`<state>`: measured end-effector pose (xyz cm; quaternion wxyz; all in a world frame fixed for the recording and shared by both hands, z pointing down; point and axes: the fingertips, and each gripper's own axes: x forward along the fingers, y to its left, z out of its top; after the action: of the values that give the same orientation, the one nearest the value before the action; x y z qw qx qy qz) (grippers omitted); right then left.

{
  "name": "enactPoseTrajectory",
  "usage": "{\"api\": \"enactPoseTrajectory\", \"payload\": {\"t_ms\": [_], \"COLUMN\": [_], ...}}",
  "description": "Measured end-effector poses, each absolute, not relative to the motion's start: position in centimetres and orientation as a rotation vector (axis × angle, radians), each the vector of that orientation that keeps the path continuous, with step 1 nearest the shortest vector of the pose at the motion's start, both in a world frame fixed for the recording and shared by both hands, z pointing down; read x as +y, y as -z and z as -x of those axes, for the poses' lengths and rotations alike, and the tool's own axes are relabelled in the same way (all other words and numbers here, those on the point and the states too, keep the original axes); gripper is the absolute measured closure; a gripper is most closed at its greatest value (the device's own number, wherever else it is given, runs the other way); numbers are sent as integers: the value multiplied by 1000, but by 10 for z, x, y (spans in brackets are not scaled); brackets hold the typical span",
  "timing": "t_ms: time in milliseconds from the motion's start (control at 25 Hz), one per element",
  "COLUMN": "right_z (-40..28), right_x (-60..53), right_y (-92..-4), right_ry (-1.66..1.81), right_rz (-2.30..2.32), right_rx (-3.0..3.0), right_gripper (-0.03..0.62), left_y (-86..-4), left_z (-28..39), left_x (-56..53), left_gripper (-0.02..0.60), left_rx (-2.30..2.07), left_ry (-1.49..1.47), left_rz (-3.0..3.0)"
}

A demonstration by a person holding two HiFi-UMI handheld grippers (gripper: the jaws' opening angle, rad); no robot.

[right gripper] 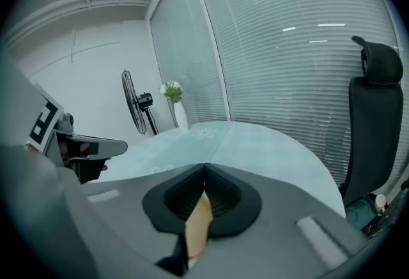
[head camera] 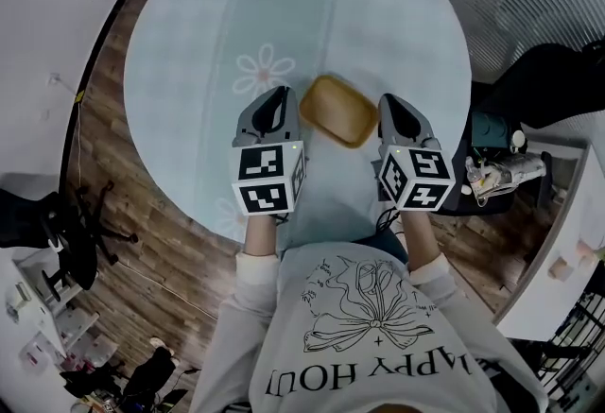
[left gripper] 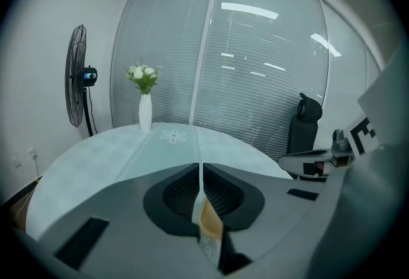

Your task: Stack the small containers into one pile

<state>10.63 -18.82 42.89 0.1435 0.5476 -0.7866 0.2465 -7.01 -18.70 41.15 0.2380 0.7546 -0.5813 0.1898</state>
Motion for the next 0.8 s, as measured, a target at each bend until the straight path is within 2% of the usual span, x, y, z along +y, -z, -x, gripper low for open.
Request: {"api": "enactPoseTrajectory", "payload": {"t_ms": [800], "right_z": [-93], "right_x": [-160], "right_y": [-298], "right_ry": [-381], "right_rz": [-1729], "right_rx": [-2493], "right_gripper": [583], "left_y": [-286], "left_z": [85], "left_x": [-142], "left_gripper": [575], "left_rx": [-1910], "left_ry": [-263], "left_rz": [-2208]}}
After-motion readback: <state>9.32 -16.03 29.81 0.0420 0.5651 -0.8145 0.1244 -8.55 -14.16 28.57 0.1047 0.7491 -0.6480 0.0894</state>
